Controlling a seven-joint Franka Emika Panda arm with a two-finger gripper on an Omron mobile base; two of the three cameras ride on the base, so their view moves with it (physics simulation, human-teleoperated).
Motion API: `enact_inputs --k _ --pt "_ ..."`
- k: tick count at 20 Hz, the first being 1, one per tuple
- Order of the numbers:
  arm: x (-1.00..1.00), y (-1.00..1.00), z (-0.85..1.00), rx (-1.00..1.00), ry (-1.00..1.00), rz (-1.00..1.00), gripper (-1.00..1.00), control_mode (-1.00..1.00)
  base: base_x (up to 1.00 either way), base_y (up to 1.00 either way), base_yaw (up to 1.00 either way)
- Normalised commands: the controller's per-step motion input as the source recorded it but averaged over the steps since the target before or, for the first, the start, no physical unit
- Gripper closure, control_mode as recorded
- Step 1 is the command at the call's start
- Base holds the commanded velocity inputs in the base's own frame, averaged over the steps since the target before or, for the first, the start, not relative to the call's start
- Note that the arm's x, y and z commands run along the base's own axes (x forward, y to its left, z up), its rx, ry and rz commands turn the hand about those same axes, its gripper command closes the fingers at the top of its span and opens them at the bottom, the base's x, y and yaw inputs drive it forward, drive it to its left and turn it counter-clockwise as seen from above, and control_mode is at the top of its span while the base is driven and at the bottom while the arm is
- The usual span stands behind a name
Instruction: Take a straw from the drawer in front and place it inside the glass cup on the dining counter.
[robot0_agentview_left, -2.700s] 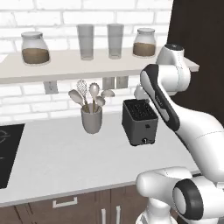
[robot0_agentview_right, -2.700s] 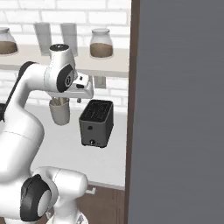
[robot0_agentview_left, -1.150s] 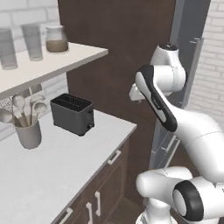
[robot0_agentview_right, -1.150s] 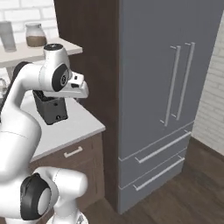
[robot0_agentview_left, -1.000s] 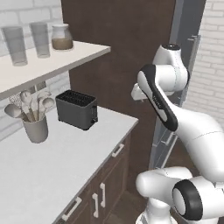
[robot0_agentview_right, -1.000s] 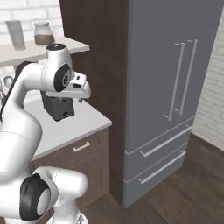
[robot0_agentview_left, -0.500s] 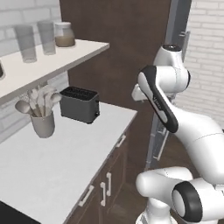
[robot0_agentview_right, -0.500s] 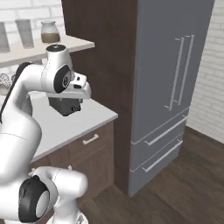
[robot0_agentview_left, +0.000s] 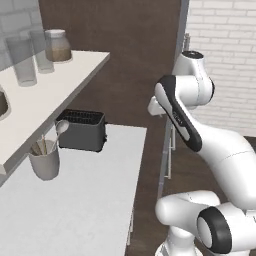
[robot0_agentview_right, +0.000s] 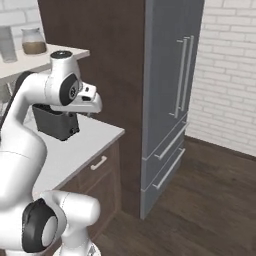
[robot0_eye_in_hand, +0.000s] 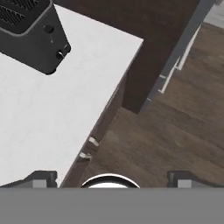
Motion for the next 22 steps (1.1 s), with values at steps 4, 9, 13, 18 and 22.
enact_inputs --k 4,9,13,18,22 --pt "-0.25 -0.01 0.0 0.16 0.0 -0.24 -1.0 -1.0 0.0 0.0 0.0" --pt "-0.04 -0.92 -0.11 0.36 0.02 -0.06 -1.0 -1.0 0.0 0.0 0.0" --pt "0.2 -1.0 -0.46 0.39 0.06 0.0 -1.0 -1.0 0.0 0.0 0.0" --pt "0.38 -0.9 -0.83 0.38 0.12 0.03 -1.0 -1.0 0.0 0.0 0.0" --pt "0.68 -0.66 -1.0 0.41 0.19 0.09 -1.0 -1.0 0.0 0.0 0.0"
